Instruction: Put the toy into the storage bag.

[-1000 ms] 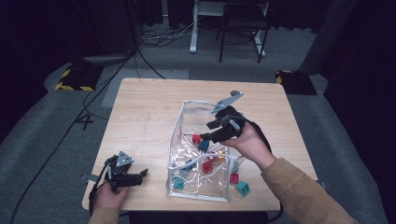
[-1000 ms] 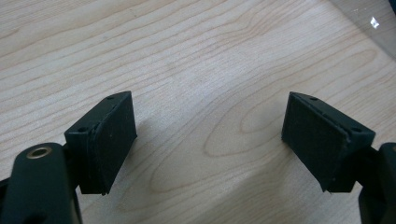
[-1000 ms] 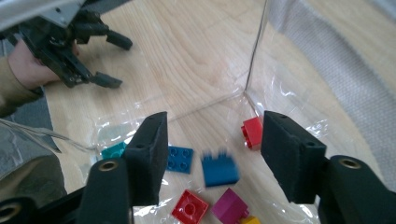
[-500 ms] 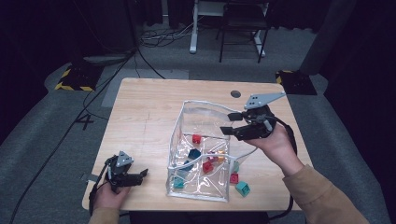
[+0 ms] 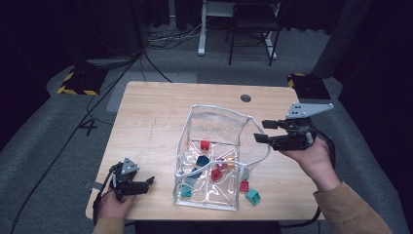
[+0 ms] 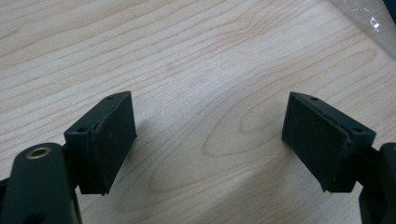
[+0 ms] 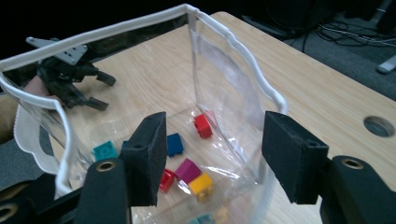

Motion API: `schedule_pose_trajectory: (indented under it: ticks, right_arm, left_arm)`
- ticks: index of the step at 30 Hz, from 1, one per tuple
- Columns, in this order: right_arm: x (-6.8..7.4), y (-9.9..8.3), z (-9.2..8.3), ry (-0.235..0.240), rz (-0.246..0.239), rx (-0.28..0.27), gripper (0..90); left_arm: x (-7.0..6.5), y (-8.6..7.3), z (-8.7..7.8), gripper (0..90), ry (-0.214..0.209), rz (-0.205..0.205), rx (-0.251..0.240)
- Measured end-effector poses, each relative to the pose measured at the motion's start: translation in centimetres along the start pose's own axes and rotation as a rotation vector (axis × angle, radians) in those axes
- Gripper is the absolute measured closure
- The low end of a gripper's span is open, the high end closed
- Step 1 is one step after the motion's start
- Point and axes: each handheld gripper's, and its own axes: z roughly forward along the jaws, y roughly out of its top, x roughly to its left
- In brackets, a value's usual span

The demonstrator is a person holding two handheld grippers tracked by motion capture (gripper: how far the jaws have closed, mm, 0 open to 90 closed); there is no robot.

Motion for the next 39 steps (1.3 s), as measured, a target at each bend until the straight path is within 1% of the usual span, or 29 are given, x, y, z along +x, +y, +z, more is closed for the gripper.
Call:
schedule_pose_trajectory:
  ticks: [1, 4, 5, 7, 8, 9, 11, 15, 16, 17, 21, 22, 23, 27, 29, 30, 31, 32, 33, 34, 35, 36, 37, 38, 39]
  right_arm:
    - [0.0, 0.0, 0.0, 0.0, 0.0, 0.0, 41.1]
    - [-0.7, -1.1, -0.9, -0.025, 0.026, 0.002, 41.3]
    - [-1.1, -1.8, -1.4, -0.038, 0.037, 0.001, 41.4]
    - [-1.4, -2.6, -1.9, -0.054, 0.05, 0.0, 41.4]
    - [-1.4, -2.6, -1.9, -0.054, 0.05, 0.0, 41.4]
    - [-1.5, -3.0, -2.1, -0.059, 0.056, -0.002, 41.4]
    - [-1.9, -4.2, -2.7, -0.075, 0.074, 0.001, 41.4]
    - [-2.4, -5.7, -2.7, -0.086, 0.091, 0.013, 41.2]
    - [-2.4, -5.7, -2.7, -0.086, 0.091, 0.013, 41.2]
    - [-2.6, -6.8, -2.5, -0.087, 0.104, 0.024, 41.2]
    - [-2.8, -8.4, -1.7, -0.082, 0.127, 0.047, 41.2]
    - [-2.8, -8.4, -1.7, -0.082, 0.127, 0.047, 41.2]
    - [-2.8, -9.4, -1.1, -0.079, 0.139, 0.061, 41.2]
    - [-2.7, -11.1, 0.1, -0.065, 0.158, 0.089, 41.2]
    - [-2.5, -11.7, 0.8, -0.063, 0.156, 0.104, 41.2]
    - [-2.5, -11.7, 0.8, -0.063, 0.156, 0.104, 41.2]
    - [-2.2, -12.4, 1.6, -0.062, 0.147, 0.122, 41.1]
    - [-2.2, -12.4, 1.6, -0.062, 0.147, 0.122, 41.1]
    - [-2.0, -12.8, 2.2, -0.06, 0.145, 0.133, 41.1]
    - [-2.0, -12.8, 2.2, -0.06, 0.145, 0.133, 41.1]
    - [-1.7, -13.2, 2.9, -0.051, 0.146, 0.144, 41.2]
    - [-1.7, -13.2, 2.9, -0.051, 0.146, 0.144, 41.2]
    - [-1.6, -13.4, 3.3, -0.046, 0.146, 0.149, 41.2]
    - [-1.3, -13.8, 4.0, -0.036, 0.145, 0.159, 41.4]
    - [-1.3, -13.8, 4.0, -0.036, 0.145, 0.159, 41.4]
  left_arm:
    - [0.0, 0.0, 0.0, 17.9, 0.0, 0.0, 0.0]
    - [0.0, 0.0, 0.0, 17.9, 0.0, 0.0, 0.0]
    - [0.0, 0.0, 0.0, 17.9, 0.0, 0.0, 0.0]
    - [0.0, 0.0, 0.0, 17.9, 0.0, 0.0, 0.0]
    - [0.0, 0.0, 0.0, 17.9, 0.0, 0.0, 0.0]
    - [0.0, 0.0, 0.0, 17.9, 0.0, 0.0, 0.0]
    - [0.0, 0.0, 0.0, 17.9, 0.0, 0.0, 0.0]
    - [0.0, 0.0, 0.0, 17.9, 0.0, 0.0, 0.0]
    - [0.0, 0.0, 0.0, 17.9, 0.0, 0.0, 0.0]
    - [0.0, 0.0, 0.0, 17.9, 0.0, 0.0, 0.0]
    - [0.0, 0.0, 0.0, 17.9, 0.0, 0.0, 0.0]
    - [0.0, 0.0, 0.0, 17.9, 0.0, 0.0, 0.0]
    - [0.0, 0.0, 0.0, 17.9, 0.0, 0.0, 0.0]
    - [0.0, 0.0, 0.0, 17.9, 0.0, 0.0, 0.0]
    - [0.0, 0.0, 0.0, 17.9, 0.0, 0.0, 0.0]
    - [0.0, 0.0, 0.0, 17.9, 0.0, 0.0, 0.0]
    - [0.0, 0.0, 0.0, 17.9, 0.0, 0.0, 0.0]
    - [0.0, 0.0, 0.0, 17.9, 0.0, 0.0, 0.0]
    - [0.0, 0.0, 0.0, 17.9, 0.0, 0.0, 0.0]
    - [0.0, 0.0, 0.0, 17.9, 0.0, 0.0, 0.0]
    - [0.0, 0.0, 0.0, 17.9, 0.0, 0.0, 0.0]
    - [0.0, 0.0, 0.0, 17.9, 0.0, 0.0, 0.0]
    - [0.0, 0.0, 0.0, 17.9, 0.0, 0.0, 0.0]
    - [0.0, 0.0, 0.0, 17.9, 0.0, 0.0, 0.0]
    - [0.0, 0.0, 0.0, 17.9, 0.0, 0.0, 0.0]
